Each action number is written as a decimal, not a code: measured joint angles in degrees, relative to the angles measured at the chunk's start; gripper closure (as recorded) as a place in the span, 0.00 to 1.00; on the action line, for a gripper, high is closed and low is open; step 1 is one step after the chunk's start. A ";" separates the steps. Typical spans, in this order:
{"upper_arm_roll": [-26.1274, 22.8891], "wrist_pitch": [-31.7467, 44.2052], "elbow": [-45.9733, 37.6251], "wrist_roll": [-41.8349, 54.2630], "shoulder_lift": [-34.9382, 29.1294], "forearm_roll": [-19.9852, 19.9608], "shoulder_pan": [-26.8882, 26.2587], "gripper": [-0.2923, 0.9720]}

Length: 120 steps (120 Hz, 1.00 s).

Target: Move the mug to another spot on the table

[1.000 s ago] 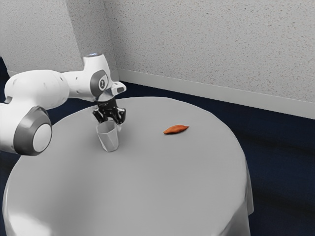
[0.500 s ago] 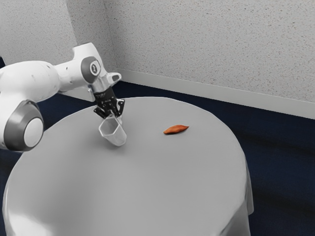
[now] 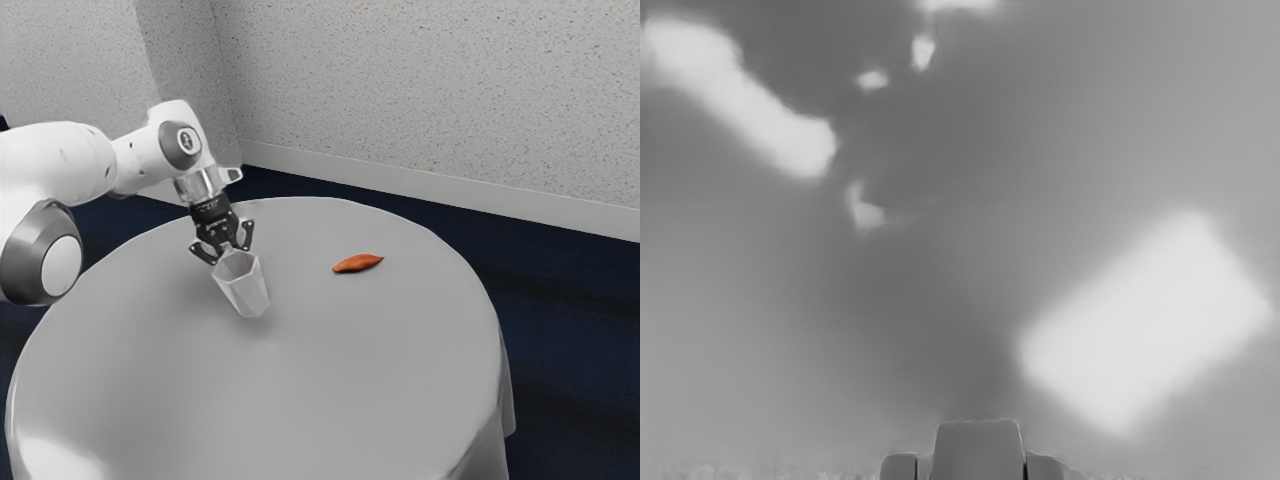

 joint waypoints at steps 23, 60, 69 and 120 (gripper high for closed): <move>0.19 -1.63 -0.67 -6.02 1.32 -0.26 0.10 0.81; 0.24 -2.49 -0.62 -12.43 4.19 -0.73 0.92 0.80; 0.24 -2.57 -0.61 -13.54 4.45 -0.75 0.93 0.80; 0.24 -2.50 -0.64 -17.71 5.37 -1.19 0.94 0.62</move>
